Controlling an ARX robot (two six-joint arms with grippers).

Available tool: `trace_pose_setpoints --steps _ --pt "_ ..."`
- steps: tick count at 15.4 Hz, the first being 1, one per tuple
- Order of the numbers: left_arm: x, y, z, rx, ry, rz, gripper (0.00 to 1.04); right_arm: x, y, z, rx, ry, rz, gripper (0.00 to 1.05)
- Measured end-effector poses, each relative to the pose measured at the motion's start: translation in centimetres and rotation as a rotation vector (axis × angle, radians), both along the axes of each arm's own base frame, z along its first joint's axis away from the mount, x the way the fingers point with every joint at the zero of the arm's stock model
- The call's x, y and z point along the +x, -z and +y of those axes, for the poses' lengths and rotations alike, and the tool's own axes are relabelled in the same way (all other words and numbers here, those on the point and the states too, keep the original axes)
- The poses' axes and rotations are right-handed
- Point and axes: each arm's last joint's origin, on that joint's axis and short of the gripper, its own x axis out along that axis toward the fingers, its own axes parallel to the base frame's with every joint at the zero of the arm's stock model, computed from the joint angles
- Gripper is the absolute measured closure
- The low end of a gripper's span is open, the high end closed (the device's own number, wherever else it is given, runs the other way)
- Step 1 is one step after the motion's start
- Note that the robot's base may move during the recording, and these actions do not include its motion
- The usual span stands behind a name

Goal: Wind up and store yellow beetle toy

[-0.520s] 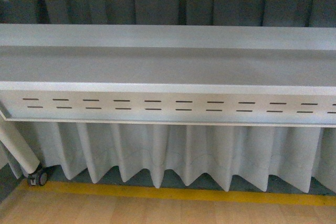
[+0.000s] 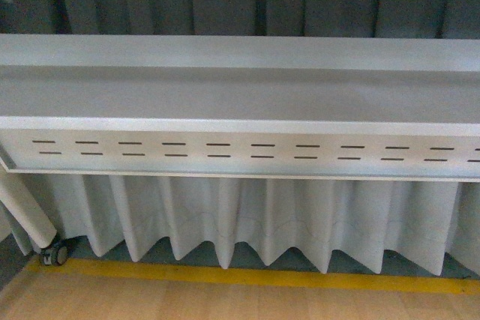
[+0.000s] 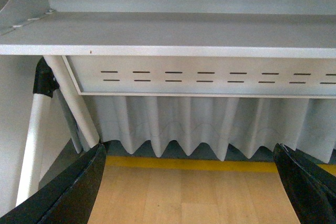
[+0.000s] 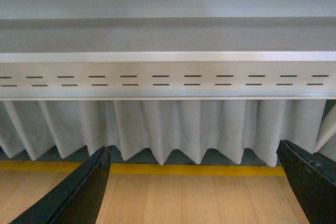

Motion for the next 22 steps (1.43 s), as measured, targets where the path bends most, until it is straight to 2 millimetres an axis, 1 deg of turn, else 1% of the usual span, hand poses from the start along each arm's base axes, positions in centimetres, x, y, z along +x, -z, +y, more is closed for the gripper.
trace_pose_setpoints --steps 22 --pt "0.0 0.0 0.0 0.0 0.0 0.0 0.07 0.0 0.0 0.0 0.0 0.0 0.0 0.07"
